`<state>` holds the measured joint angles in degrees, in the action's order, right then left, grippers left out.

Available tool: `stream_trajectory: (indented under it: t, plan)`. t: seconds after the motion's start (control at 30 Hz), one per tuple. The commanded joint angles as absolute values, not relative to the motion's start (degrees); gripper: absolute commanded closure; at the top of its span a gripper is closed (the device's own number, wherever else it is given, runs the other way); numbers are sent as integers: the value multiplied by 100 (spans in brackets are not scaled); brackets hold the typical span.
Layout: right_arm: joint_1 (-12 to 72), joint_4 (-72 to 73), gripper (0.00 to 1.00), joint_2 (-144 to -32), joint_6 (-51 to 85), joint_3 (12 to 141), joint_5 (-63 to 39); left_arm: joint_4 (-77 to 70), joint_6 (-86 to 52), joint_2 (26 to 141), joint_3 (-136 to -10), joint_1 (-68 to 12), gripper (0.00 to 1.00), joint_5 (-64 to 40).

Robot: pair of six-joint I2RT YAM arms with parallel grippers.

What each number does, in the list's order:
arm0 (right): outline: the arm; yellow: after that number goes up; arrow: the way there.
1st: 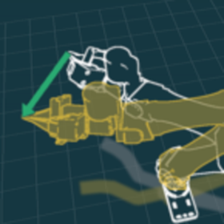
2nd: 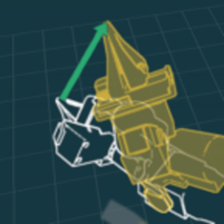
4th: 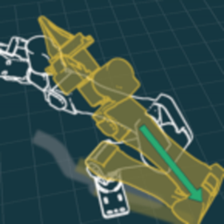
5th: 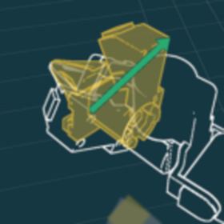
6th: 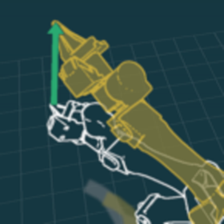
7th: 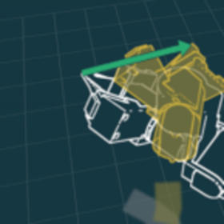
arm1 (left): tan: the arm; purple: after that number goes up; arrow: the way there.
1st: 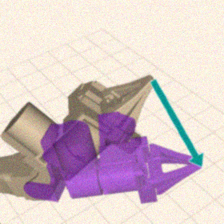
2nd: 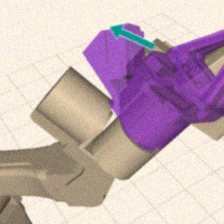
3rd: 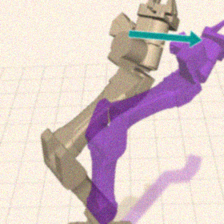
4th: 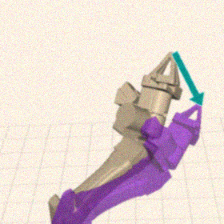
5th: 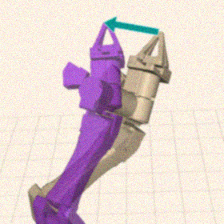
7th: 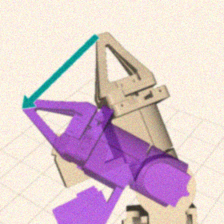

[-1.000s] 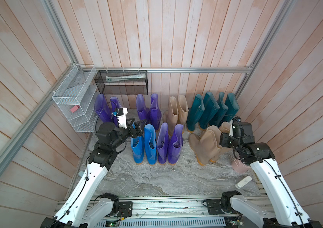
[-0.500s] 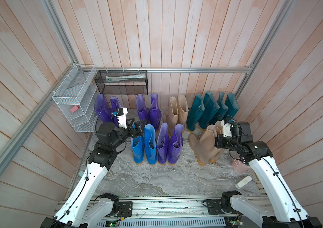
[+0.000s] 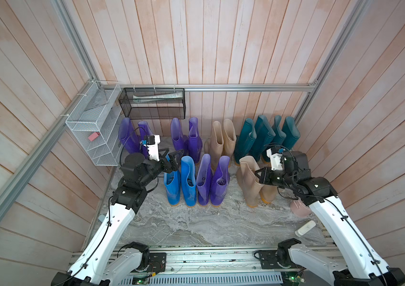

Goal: Match and arrange rain boots in pairs
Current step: Adjust the rain boot at the center of the board.

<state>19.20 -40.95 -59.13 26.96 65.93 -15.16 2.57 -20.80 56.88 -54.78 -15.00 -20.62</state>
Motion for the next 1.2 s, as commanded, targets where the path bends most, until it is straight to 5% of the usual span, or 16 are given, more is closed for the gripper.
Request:
stream_trajectory:
  t: [0.0, 0.37, 0.43, 0.5, 0.83, 1.0, 1.17]
  plan:
    - [1978, -3117, 100, -6086, 3168, 6583, -1932, 231, -2041, 5656, -5418, -1490, 11, -2062]
    - [1978, -3400, 100, -5998, 2974, 6324, -1541, 219, -2052, 5638, -5411, -1487, 11, -2074]
    - [1978, -3639, 73, -5926, 2872, 6362, -1452, 220, -2052, 5649, -5406, -1490, 11, -2083]
    - [1978, -4060, 61, -5882, 2666, 6660, -1178, 215, -2058, 5653, -5415, -1487, 11, -2100]
    - [1551, -5047, 31, -5656, 1746, 7492, 2080, 187, -2101, 5652, -5410, -1502, 11, -2180]
    - [1120, -4787, 17, -5490, 1495, 7016, 2089, 184, -2092, 5654, -5408, -1503, 11, -2158]
    - [1080, -4946, 15, -5744, 1360, 6526, 1584, 176, -2097, 5651, -5401, -1501, 11, -2164]
